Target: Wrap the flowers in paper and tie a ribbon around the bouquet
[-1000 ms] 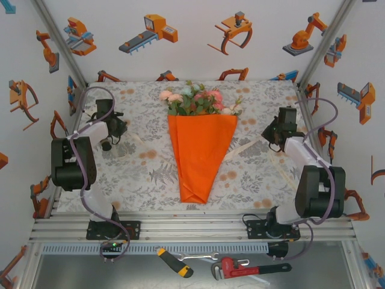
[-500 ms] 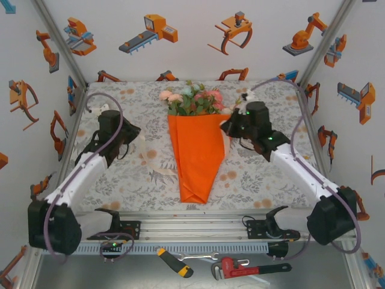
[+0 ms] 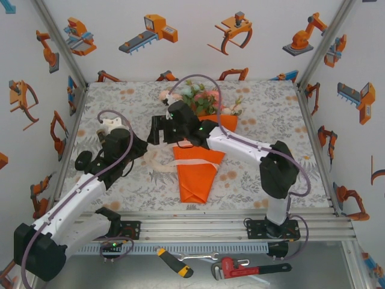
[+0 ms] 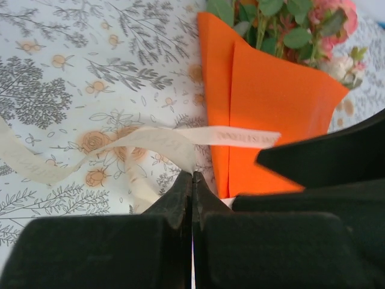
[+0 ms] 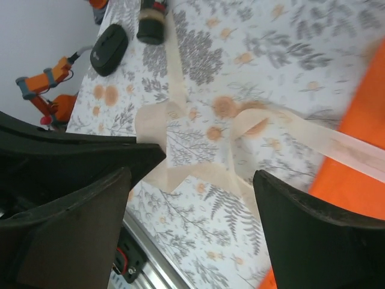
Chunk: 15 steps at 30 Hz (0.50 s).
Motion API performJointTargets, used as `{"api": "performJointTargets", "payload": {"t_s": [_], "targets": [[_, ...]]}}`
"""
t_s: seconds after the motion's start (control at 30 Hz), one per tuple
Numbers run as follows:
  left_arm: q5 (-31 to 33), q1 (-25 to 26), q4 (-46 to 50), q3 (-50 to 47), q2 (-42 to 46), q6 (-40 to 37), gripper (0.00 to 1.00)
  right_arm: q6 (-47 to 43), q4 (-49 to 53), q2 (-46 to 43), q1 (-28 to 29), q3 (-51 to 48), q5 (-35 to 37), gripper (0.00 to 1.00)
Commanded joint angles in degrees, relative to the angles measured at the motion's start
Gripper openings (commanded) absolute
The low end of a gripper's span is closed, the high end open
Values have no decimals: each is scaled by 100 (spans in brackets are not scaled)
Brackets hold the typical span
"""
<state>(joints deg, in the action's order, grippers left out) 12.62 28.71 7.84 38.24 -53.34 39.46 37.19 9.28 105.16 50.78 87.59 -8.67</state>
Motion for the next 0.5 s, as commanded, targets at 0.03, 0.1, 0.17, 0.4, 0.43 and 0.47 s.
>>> {"api": "performJointTargets", "payload": {"t_s": [0.03,0.1,0.17,0.4,0.43,0.47], "targets": [[-748,110,-516,29,38,-632,0,-341,125,-1204,-554,-549,280,76],[-1323,196,-932,-21,60,-832,0,-374,133,-1572,-744,-921,316,75],[-1893,419,-1286,55,-3,-958,0,-395,131,-2006,-925,-1381,538,75],[-2082,1792,-913,1865,-1818,-2290,0,155,185,-3572,-1633,-2792,1493,74],[-2040,1901,-815,2243,-2279,-2586,0,207,244,-3785,-1692,-2940,1719,74],[-1933,1983,-817,2558,-2731,-2838,1,248,296,-3996,-1732,-3097,1962,74]]}}
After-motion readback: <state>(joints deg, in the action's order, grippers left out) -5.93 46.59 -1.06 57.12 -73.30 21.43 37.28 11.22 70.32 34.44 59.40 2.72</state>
